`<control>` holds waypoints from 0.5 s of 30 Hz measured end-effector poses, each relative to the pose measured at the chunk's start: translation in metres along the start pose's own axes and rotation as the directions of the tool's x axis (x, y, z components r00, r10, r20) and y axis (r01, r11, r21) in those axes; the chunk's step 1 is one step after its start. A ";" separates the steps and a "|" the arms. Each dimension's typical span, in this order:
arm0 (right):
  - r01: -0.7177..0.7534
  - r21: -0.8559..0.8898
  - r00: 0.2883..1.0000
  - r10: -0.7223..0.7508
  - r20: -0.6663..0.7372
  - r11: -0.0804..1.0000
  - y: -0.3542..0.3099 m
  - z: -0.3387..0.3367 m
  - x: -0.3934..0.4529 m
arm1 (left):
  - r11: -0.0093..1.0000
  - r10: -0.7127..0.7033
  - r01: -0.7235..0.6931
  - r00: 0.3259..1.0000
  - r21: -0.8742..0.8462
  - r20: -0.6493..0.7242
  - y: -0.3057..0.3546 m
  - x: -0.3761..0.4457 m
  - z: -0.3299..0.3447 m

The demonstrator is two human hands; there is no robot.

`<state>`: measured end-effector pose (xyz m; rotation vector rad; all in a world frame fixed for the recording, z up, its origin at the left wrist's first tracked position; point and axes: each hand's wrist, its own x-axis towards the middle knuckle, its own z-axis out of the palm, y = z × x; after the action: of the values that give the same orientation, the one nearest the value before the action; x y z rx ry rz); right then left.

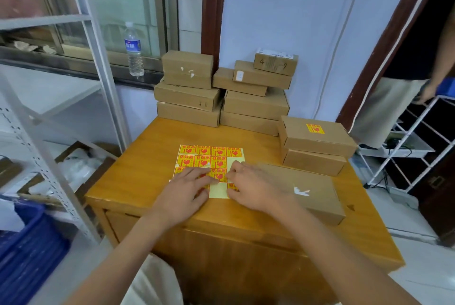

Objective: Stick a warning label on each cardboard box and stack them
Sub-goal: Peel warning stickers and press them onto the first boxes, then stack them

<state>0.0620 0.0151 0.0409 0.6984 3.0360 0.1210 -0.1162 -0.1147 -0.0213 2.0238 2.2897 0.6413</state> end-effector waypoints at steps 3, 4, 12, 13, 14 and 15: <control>-0.018 0.018 1.000 0.018 -0.008 1.000 -0.001 0.004 -0.003 | 1.000 -0.019 0.019 0.999 -0.021 -0.025 0.001 0.000 0.001; -0.028 0.032 1.000 0.028 -0.013 0.999 -0.002 0.005 -0.006 | 0.999 -0.031 0.031 0.999 -0.027 -0.029 0.001 0.000 0.000; -0.096 0.141 0.995 0.094 0.020 0.985 -0.005 0.000 -0.009 | 0.993 -0.100 0.097 0.994 -0.064 -0.046 0.002 0.001 0.002; -0.099 0.147 0.995 0.097 0.021 0.984 -0.005 0.001 -0.007 | 0.989 -0.121 0.116 0.991 -0.086 -0.053 0.001 0.001 0.002; -0.103 0.152 0.995 0.101 0.021 0.983 -0.005 0.001 -0.006 | 0.985 -0.141 0.134 0.988 -0.107 -0.058 0.001 0.002 0.002; -0.105 0.159 0.994 0.103 0.023 0.982 -0.005 0.002 -0.004 | 0.982 -0.157 0.149 0.986 -0.119 -0.061 0.001 0.002 0.002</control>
<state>0.0637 0.0094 0.0382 0.8644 3.0192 -0.1272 -0.1152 -0.1123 -0.0226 1.7832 2.3577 0.8236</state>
